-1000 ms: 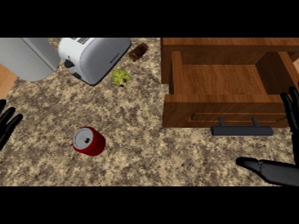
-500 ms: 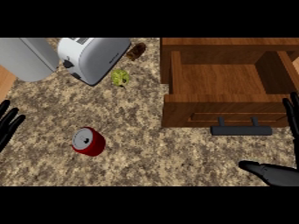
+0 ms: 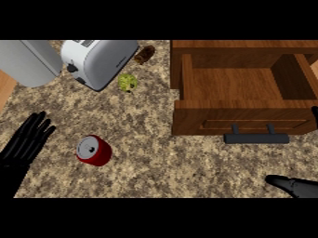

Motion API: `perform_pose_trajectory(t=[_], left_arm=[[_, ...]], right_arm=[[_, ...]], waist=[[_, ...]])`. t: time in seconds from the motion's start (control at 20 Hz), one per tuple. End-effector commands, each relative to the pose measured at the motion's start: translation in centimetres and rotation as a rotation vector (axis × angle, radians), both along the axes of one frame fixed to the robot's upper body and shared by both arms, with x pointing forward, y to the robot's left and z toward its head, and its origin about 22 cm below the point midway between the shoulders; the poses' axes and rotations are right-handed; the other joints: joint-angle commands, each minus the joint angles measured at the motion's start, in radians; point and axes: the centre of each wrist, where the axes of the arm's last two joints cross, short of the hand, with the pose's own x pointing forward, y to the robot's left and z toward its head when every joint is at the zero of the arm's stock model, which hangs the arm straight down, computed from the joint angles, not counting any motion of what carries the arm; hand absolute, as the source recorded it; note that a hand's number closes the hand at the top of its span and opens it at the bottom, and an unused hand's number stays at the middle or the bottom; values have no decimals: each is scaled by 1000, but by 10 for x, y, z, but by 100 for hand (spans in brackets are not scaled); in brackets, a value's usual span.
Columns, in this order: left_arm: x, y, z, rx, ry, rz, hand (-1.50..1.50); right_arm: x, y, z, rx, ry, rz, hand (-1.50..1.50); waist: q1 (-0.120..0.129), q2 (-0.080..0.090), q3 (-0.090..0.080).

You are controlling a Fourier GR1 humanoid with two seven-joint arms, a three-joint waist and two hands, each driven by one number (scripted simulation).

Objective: Pick up the can, place it into the drawer and close the drawer

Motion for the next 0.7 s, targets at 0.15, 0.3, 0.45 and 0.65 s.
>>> perform_pose_trajectory(t=[0.15, 0.3, 0.45, 0.65], left_arm=[[-15, -25, -38, 27, 25, 30, -150], [-4, -16, -72, 45, 44, 38, -150], [-8, -17, -86, 51, 44, 55, -150], [13, -18, -93, 54, 58, 108, -150]], right_arm=[[-20, -11, 8, -16, -9, -10, -150], [-30, -15, -2, -15, -19, 9, -150], [-17, 2, 20, -30, -23, -27, -150], [-27, -11, 12, -14, -14, -18, -150]], waist=[[0, -1, 0], [-4, 0, 0], [1, 0, 0], [-2, 0, 0]])
